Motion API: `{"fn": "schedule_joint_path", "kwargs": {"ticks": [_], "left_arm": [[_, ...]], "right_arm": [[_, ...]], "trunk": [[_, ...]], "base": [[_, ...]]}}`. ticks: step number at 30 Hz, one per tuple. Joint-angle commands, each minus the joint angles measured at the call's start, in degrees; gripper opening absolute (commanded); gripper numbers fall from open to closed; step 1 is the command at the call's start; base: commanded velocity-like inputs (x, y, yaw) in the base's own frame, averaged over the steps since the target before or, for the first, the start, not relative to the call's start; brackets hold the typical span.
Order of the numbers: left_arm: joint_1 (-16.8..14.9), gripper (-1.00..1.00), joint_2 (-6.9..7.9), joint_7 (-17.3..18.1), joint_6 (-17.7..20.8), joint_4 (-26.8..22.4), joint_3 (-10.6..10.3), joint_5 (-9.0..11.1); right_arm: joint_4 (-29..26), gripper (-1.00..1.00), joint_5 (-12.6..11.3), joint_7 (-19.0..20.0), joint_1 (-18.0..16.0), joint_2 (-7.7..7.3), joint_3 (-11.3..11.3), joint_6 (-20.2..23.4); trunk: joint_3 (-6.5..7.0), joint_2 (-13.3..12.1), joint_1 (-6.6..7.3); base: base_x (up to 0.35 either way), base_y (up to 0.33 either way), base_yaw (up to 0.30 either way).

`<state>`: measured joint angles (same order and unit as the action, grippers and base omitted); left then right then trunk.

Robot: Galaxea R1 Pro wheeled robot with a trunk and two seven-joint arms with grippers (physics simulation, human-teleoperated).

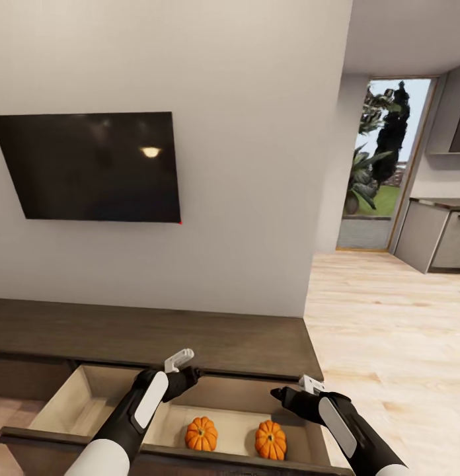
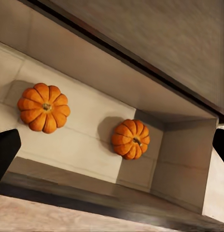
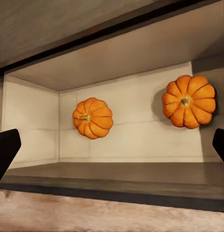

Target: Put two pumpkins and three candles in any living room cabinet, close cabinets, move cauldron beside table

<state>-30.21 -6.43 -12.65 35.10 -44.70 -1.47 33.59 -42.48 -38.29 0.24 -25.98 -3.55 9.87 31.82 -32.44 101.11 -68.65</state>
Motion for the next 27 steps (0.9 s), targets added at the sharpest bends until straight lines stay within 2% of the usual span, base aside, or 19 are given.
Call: {"fn": "schedule_joint_path", "kwargs": {"ticks": [1, 12, 27], "left_arm": [[0.0, 1.0, 0.02, -0.53, 0.14, -0.11, -0.11, 0.6], [0.01, 1.0, 0.0, -0.53, 0.14, -0.13, -0.11, 0.61], [-0.01, 1.0, -0.07, -0.11, 0.14, -0.17, -0.11, 0.6]], "right_arm": [[-0.06, 1.0, -0.01, 0.02, -0.03, -0.06, 0.15, 0.17], [-0.06, 1.0, -0.03, 0.02, -0.03, -0.06, 0.15, 0.17], [-0.06, 1.0, -0.46, 0.09, -0.02, -0.06, 0.15, 0.19]], "trunk": [[0.12, -0.38, 0.26], [2.1, -4.79, 2.67], [2.1, -4.79, 2.67]], "base": [[-0.298, 0.0, 0.0], [-0.333, 0.0, 0.0], [-0.34, 0.0, 0.0]]}}
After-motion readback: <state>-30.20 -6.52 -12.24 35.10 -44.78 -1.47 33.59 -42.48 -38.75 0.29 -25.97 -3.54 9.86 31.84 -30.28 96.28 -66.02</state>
